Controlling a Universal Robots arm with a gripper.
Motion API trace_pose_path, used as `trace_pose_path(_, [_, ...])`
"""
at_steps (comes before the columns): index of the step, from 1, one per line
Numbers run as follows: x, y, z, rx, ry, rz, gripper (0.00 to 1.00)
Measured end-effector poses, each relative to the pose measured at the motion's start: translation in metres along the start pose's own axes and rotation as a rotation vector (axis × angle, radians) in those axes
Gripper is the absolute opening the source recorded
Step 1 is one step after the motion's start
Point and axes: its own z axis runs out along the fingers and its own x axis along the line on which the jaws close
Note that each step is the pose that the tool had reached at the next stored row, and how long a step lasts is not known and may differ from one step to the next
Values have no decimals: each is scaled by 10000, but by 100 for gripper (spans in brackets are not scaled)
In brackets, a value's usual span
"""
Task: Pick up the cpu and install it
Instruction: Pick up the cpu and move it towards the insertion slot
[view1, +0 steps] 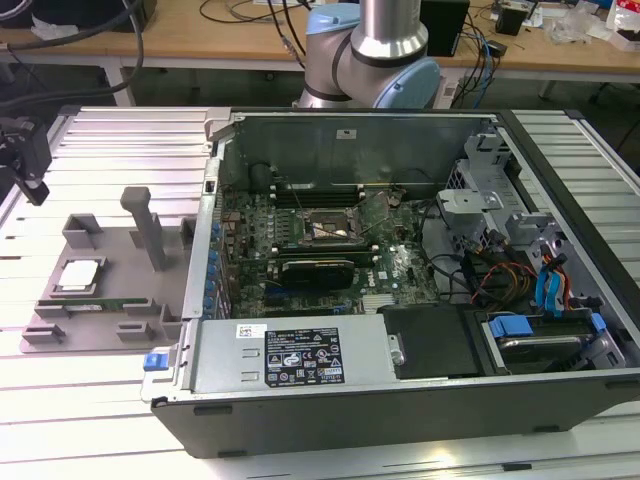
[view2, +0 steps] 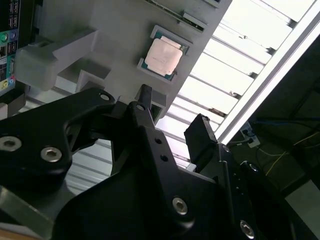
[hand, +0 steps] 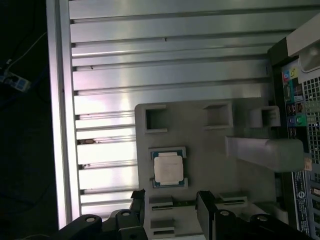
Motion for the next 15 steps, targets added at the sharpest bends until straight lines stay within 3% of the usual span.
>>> trace_pose_path(3, [1, -2, 52, 0, 1, 0, 54])
trace_pose_path(15, [3, -6, 132, 0, 0, 0, 54])
